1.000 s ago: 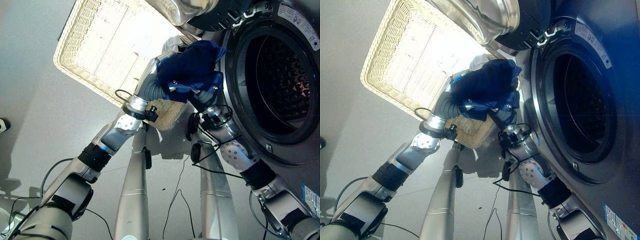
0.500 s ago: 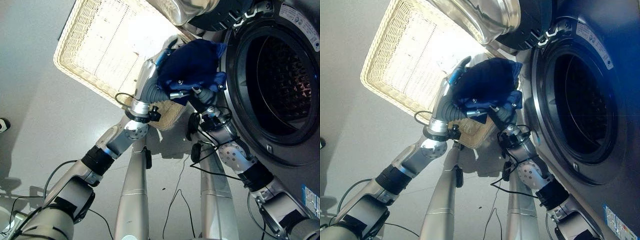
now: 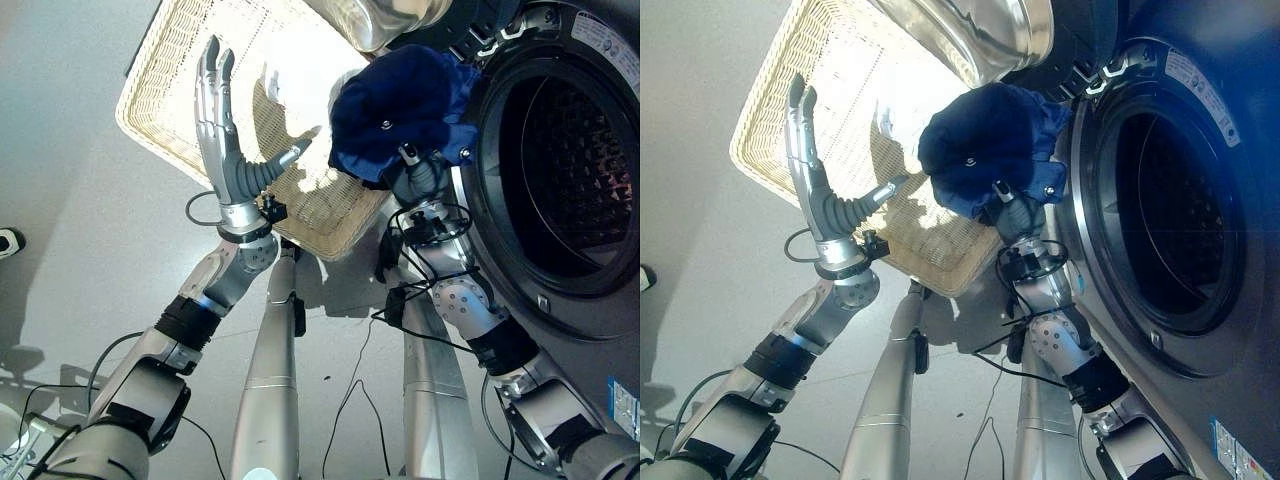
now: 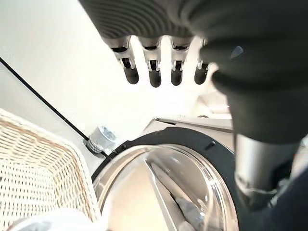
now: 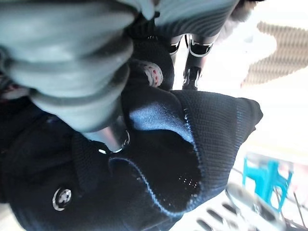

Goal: Put the clothes into the washing machine.

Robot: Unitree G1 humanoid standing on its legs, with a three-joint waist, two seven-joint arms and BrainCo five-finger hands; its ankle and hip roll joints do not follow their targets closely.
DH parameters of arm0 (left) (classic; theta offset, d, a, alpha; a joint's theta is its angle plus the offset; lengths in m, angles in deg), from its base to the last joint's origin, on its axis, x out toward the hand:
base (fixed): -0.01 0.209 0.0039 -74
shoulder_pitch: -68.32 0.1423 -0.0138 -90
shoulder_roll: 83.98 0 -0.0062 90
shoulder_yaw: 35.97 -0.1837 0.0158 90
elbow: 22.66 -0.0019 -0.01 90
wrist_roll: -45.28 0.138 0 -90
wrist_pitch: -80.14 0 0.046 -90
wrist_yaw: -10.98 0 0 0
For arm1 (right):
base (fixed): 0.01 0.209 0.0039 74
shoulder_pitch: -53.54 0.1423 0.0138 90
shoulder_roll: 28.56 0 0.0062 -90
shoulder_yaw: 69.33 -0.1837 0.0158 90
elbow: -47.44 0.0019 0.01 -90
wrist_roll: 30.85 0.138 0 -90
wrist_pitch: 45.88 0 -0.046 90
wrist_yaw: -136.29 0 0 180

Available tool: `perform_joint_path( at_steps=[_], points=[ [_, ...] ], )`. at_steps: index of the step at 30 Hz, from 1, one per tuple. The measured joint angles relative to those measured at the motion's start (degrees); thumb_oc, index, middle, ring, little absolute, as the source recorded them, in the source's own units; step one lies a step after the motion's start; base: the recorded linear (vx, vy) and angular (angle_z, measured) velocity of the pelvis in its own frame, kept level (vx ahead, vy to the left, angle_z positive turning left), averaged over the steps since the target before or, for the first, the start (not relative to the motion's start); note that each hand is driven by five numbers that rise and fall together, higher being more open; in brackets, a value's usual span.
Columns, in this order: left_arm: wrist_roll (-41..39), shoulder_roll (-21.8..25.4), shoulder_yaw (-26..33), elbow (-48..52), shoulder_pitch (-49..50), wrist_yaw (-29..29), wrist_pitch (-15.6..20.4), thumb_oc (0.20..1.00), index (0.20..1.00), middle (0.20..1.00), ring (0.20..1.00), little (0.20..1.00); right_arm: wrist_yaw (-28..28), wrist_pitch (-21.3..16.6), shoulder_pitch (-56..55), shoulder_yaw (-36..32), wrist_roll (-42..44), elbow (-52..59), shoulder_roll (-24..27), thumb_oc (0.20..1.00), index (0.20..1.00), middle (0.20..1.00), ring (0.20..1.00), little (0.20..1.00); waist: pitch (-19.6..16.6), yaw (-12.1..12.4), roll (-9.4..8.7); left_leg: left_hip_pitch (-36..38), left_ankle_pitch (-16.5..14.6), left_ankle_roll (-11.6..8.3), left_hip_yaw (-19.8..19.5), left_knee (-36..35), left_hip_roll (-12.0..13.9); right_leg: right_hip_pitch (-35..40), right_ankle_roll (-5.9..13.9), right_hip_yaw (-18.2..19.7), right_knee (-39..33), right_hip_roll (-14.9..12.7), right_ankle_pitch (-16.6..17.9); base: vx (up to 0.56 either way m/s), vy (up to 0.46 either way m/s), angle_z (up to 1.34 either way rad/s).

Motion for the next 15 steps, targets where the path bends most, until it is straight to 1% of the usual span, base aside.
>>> perform_joint_path(
  at_steps=[4, 7, 8, 10, 12, 13, 15],
  points=[
    [-0.01, 0.49, -0.29, -4.45, -2.3, 0.33, -0.44, 1.0, 1.0, 1.0, 1.0, 1.0, 2.11, -0.11, 0.11, -2.92, 1.09, -4.52, 0.53, 0.2, 0.2, 0.2, 0.2, 0.2, 0.0, -0.17, 0.0, 0.0, -0.04, -0.04, 0.11, 0.39, 0.03, 0.03, 0.01, 0.14, -0.12, 0.05, 0.0, 0.0, 0.008, 0.0],
    [-0.02, 1.01, -0.41, -6.87, -3.66, 0.33, -1.35, 1.0, 1.0, 1.0, 1.0, 1.0, 3.32, -0.85, 1.27, -3.71, 2.7, -8.07, 1.04, 0.2, 0.2, 0.2, 0.2, 0.2, 0.0, -0.6, 0.0, 0.0, -0.06, -0.07, 0.32, 0.49, 0.13, 0.0, 0.02, 0.26, -0.21, 0.14, 0.01, -0.01, 0.041, -0.03],
    [-0.03, 1.43, -0.88, -10.01, -5.22, 0.31, -1.36, 1.0, 1.0, 1.0, 1.0, 1.0, 3.42, -0.96, 2.2, -4.16, 3.49, -11.5, 1.13, 0.2, 0.2, 0.2, 0.2, 0.2, 0.0, -1.3, -0.01, 0.0, -0.08, -0.09, 0.33, 0.61, 0.14, 0.02, -0.02, 0.28, -0.22, 0.16, 0.04, 0.0, 0.04, -0.01],
    [-0.08, 2.53, -2.63, -14.67, -7.9, 0.19, -1.53, 1.0, 1.0, 1.0, 1.0, 1.0, 4.04, -1.04, 4.07, -5.54, 5.12, -16.57, 1.49, 0.2, 0.2, 0.2, 0.2, 0.2, 0.0, -1.41, -0.01, -0.02, -0.15, -0.17, 0.63, 0.59, 0.23, -0.05, 0.04, 0.36, -0.53, 0.22, 0.08, 0.0, 0.037, -0.05],
    [-0.12, 3.41, -3.75, -16.94, -9.68, -0.35, -1.54, 1.0, 1.0, 1.0, 1.0, 1.0, 5.04, -1.18, 5.23, -6.39, 6.76, -20.48, 2.76, 0.2, 0.2, 0.2, 0.2, 0.2, 0.0, -1.62, -0.01, -0.15, -0.21, -0.23, 0.96, 0.57, 0.4, -0.15, 0.07, 0.57, -1.12, 0.42, 0.46, 0.0, 0.039, -0.08],
    [-0.12, 3.41, -3.75, -16.94, -9.68, -0.35, -1.54, 1.0, 1.0, 1.0, 1.0, 1.0, 5.04, -1.18, 5.23, -6.39, 6.76, -20.48, 2.76, 0.2, 0.2, 0.2, 0.2, 0.2, 0.0, -1.62, -0.01, -0.15, -0.21, -0.23, 0.96, 0.57, 0.4, -0.15, 0.07, 0.57, -1.12, 0.42, 0.46, 0.0, 0.027, -0.06],
    [-0.22, 4.61, -7.03, -21.55, -13.46, -1.52, -1.49, 1.0, 1.0, 1.0, 1.0, 1.0, 5.17, -1.25, 7.34, -8.05, 11.32, -29.82, 4.96, 0.2, 0.2, 0.2, 0.2, 0.2, 0.0, -1.64, -0.01, -0.35, -0.23, -0.23, 1.06, 0.56, 0.59, -0.17, -0.08, 0.65, -1.68, 0.67, 0.88, 0.01, 0.045, -0.06]
  ],
)
